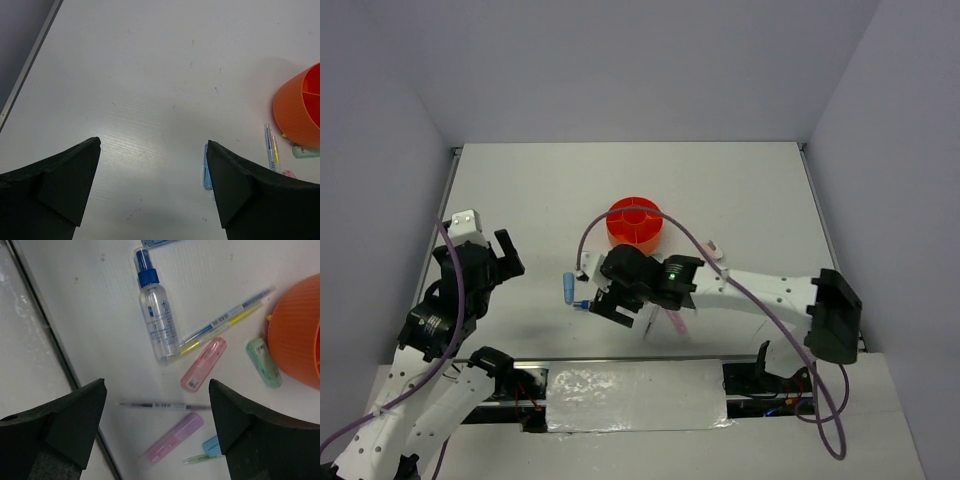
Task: Sort the stationery into containers
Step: Pick up the stationery from the center of the board.
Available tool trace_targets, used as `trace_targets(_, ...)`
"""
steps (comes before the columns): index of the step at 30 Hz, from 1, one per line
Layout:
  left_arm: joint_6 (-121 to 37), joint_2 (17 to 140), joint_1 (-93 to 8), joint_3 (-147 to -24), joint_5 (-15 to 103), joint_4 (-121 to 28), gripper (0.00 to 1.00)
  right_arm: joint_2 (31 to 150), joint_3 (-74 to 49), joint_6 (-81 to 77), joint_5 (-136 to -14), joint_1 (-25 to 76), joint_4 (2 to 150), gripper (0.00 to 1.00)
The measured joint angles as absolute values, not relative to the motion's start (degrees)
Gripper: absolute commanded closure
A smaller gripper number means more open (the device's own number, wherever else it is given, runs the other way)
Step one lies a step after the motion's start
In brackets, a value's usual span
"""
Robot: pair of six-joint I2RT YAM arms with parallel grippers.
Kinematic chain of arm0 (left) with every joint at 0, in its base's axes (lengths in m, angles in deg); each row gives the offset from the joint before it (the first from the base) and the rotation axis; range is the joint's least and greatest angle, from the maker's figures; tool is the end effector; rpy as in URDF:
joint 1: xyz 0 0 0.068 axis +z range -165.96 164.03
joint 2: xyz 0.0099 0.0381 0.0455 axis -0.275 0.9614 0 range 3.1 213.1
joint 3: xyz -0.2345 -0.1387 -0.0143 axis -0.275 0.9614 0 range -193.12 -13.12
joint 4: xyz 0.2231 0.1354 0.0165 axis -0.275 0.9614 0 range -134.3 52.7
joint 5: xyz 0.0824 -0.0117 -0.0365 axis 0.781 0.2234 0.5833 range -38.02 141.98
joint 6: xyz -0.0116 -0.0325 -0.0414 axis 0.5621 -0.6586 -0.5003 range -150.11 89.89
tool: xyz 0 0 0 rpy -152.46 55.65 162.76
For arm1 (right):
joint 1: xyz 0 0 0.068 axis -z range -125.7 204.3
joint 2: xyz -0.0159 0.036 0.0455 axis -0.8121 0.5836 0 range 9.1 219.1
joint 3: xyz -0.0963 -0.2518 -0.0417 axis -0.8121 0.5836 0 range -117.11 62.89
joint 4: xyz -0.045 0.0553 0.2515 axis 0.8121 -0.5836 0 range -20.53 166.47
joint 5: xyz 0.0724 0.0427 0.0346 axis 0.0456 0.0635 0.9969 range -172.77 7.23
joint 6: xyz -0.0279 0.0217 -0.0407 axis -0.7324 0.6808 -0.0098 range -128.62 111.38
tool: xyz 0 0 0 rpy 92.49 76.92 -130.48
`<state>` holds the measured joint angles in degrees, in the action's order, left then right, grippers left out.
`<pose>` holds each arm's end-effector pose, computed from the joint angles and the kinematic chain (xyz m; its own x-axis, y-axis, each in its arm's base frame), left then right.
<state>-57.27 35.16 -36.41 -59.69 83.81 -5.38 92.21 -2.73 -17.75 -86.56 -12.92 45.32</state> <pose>0.1127 -0.0221 0.3300 -0.2746 -0.3115 -0.9097 -0.3131 0.9235 -0.2217 0.1231 0.2871 0.2770 -0.1436 -0.7510 -0.6445 -0.9378 0.3114 -0.1538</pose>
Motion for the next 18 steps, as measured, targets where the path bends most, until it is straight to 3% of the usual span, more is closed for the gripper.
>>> trace_targets(6, -57.25, 34.76, -36.41, -59.69, 83.81, -5.38, 0.01, 103.05, -8.05, -25.77, -84.53, -12.09, 45.84, 0.26)
trace_targets(18, -57.25, 33.36, -36.41, -59.69, 83.79, -5.38, 0.01, 114.3, -10.54, -29.77, -76.01, -8.51, 49.03, 0.31)
